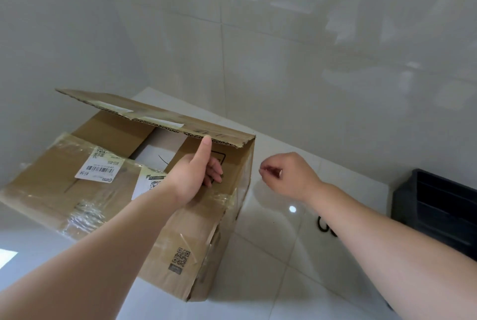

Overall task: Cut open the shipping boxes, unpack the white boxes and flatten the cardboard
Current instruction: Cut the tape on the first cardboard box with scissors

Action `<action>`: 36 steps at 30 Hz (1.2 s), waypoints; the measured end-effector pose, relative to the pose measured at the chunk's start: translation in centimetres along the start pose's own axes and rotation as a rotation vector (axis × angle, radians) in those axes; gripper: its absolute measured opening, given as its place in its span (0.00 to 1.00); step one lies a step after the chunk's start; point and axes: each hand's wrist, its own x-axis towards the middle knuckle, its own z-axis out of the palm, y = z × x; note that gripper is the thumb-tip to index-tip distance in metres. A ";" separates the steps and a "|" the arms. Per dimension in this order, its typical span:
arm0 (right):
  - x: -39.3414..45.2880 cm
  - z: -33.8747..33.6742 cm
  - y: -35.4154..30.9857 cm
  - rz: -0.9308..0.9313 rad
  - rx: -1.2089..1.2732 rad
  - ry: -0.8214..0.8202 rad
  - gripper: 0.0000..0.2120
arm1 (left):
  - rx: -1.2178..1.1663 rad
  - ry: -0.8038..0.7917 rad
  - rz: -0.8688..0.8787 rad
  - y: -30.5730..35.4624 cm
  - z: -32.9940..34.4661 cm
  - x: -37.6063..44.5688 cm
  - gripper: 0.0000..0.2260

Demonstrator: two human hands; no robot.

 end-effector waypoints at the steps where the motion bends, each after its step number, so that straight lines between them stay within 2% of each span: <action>1: 0.1 -0.1 -2.3 -0.143 -0.001 0.015 0.08 | 0.025 0.006 -0.009 0.3 -0.2 -0.1 0.37; 4: 0.5 -0.4 -7.1 -0.430 -0.033 0.026 0.11 | 0.090 0.058 -0.015 1.2 -0.6 -0.6 0.33; 7: 1.1 -1.1 -9.1 -0.505 -0.061 0.025 0.17 | 0.195 0.098 0.038 2.2 -0.8 -1.6 0.30; 10: 1.6 -2.2 -9.2 -0.450 -0.094 0.097 0.19 | 0.345 0.067 0.091 3.2 -1.6 -2.7 0.23; 14: 4.0 -3.5 -9.5 -0.304 -0.200 0.062 0.22 | 0.671 0.022 0.179 5.1 -2.9 -4.6 0.10; 18: 6.8 -4.1 -9.6 -0.163 -0.345 -0.016 0.28 | 0.838 -0.068 0.109 7.4 -4.3 -6.4 0.04; 25: 10.3 -3.1 -10.6 -0.021 -0.522 -0.127 0.35 | 0.904 -0.388 -0.179 8.1 -7.4 -9.7 0.17; 27: 11.2 -2.7 -11.0 -0.022 -0.586 -0.155 0.36 | 0.928 -0.376 -0.244 7.8 -7.9 -10.3 0.16; 31: 12.4 -2.3 -11.5 -0.017 -0.654 -0.218 0.38 | 1.110 -0.198 -0.270 7.1 -8.7 -11.7 0.21; 34: 13.0 -2.7 -11.0 -0.004 -0.676 -0.257 0.40 | 1.190 -0.222 -0.352 6.3 -9.4 -13.8 0.23; 36: 13.5 -2.9 -10.6 0.009 -0.668 -0.272 0.41 | 1.257 -0.240 -0.428 5.2 -9.8 -15.2 0.29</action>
